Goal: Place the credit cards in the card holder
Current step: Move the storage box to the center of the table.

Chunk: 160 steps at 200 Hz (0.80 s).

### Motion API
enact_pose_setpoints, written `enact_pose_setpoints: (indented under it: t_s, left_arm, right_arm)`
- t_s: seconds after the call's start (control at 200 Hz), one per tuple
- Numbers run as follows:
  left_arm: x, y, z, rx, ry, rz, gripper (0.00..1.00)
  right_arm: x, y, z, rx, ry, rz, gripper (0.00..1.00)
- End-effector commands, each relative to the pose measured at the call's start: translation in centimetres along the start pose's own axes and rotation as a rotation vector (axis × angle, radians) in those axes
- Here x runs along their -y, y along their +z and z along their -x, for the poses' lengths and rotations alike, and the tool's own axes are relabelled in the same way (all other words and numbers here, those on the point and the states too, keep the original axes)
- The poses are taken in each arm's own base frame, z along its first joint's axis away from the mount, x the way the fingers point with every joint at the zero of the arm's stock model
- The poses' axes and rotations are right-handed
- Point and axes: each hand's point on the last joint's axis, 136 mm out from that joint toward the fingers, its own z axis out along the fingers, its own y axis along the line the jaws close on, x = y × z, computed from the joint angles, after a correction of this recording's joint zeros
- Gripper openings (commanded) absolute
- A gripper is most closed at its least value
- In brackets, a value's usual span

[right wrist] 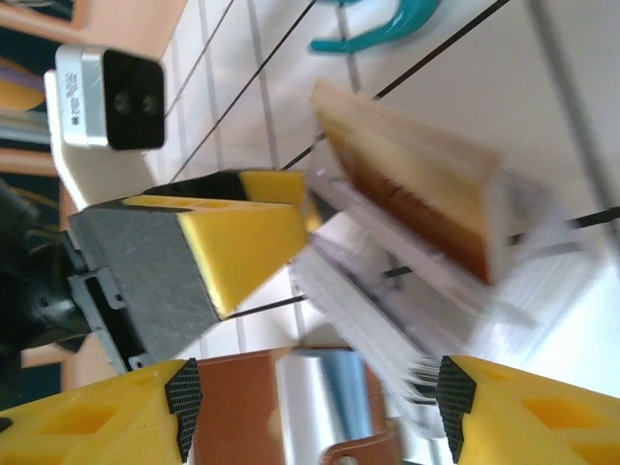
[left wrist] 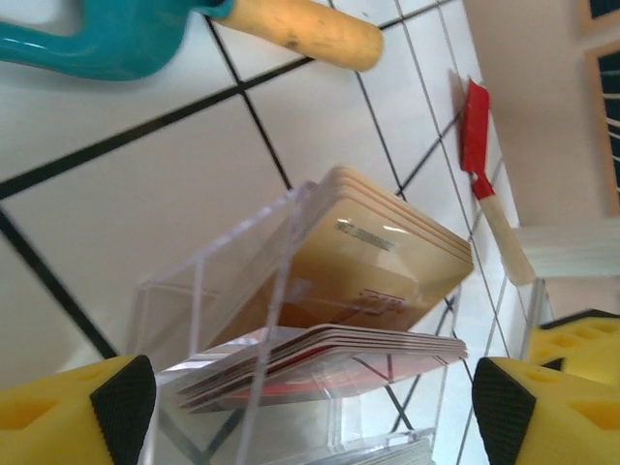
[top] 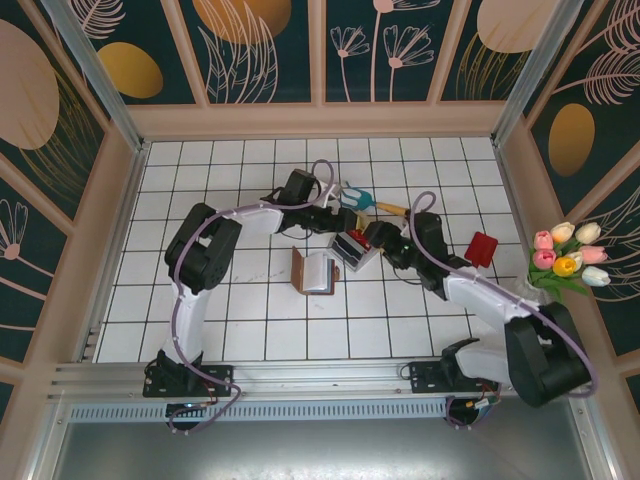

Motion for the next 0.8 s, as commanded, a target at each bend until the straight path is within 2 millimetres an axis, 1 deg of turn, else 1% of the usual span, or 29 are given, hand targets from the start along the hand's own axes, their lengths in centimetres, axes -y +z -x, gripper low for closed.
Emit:
enact_pose_setpoints:
  t_s: [0.0, 0.045, 0.08, 0.145, 0.18, 0.23, 0.34, 0.41, 0.46, 0.49, 0.52, 0.545, 0.585, 0.631, 0.706, 0.761, 0.796]
  left_arm:
    - [1.4, -3.7, 3.6, 0.175, 0.027, 0.107, 0.88]
    - [0.8, -5.1, 4.1, 0.241, -0.007, 0.178, 0.89]
    - [0.3, -6.1, 4.3, 0.285, -0.042, 0.227, 0.87]
    - [0.2, -7.4, 3.8, 0.332, -0.081, 0.248, 0.86]
    - [0.1, -8.1, 3.4, 0.355, -0.115, 0.254, 0.84]
    - [0.2, -8.4, 2.5, 0.363, -0.147, 0.23, 0.83]
    - [0.8, -7.7, 0.0, 0.294, -0.204, 0.154, 0.77]
    - [0.4, -7.2, -1.3, 0.249, -0.232, 0.145, 0.71]
    - [0.7, -6.9, -1.9, 0.224, -0.24, 0.12, 0.7]
    - [0.9, -6.7, -2.2, 0.211, -0.247, 0.103, 0.7]
    - [1.0, -6.4, -2.5, 0.198, -0.251, 0.091, 0.7]
    - [1.2, -6.1, -2.7, 0.187, -0.249, 0.079, 0.7]
    - [1.6, -5.6, -3.1, 0.16, -0.244, 0.062, 0.71]
    - [1.6, -4.9, -3.5, 0.132, -0.245, 0.067, 0.7]
    - [0.9, -4.1, -3.9, 0.114, -0.254, 0.104, 0.69]
    - [0.2, -3.9, -3.9, 0.129, -0.278, 0.131, 0.69]
    - [0.1, -3.7, -4.0, 0.129, -0.287, 0.129, 0.69]
  right_arm:
    - [2.7, -2.1, 1.9, 0.062, -0.17, -0.226, 0.69]
    - [2.3, -2.3, 2.7, 0.062, -0.246, -0.257, 0.69]
    - [2.1, -2.3, 3.1, 0.05, -0.304, -0.284, 0.68]
    - [1.9, -2.0, 4.0, 0.02, -0.394, -0.343, 0.67]
    - [1.9, -1.6, 4.4, 0.001, -0.442, -0.371, 0.63]
    - [2.0, -0.9, 4.6, -0.035, -0.5, -0.412, 0.61]
    - [0.8, 0.5, 4.6, -0.07, -0.617, -0.431, 0.62]
    - [0.6, 1.4, 4.5, -0.087, -0.616, -0.423, 0.63]
    - [0.2, 1.8, 4.6, -0.091, -0.606, -0.409, 0.66]
    - [0.2, 2.2, 4.8, -0.086, -0.593, -0.41, 0.69]
    - [0.2, 2.4, 5.2, -0.073, -0.583, -0.407, 0.7]
    - [0.1, 2.8, 5.0, -0.092, -0.568, -0.379, 0.7]
    - [0.0, 3.2, 5.2, -0.104, -0.538, -0.346, 0.71]
    - [-0.3, 3.8, 5.3, -0.121, -0.508, -0.296, 0.74]
    - [-0.5, 4.4, 5.8, -0.13, -0.469, -0.259, 0.79]
    - [-0.2, 4.9, 6.1, -0.131, -0.452, -0.26, 0.8]
    - [0.2, 5.1, 6.3, -0.134, -0.436, -0.266, 0.81]
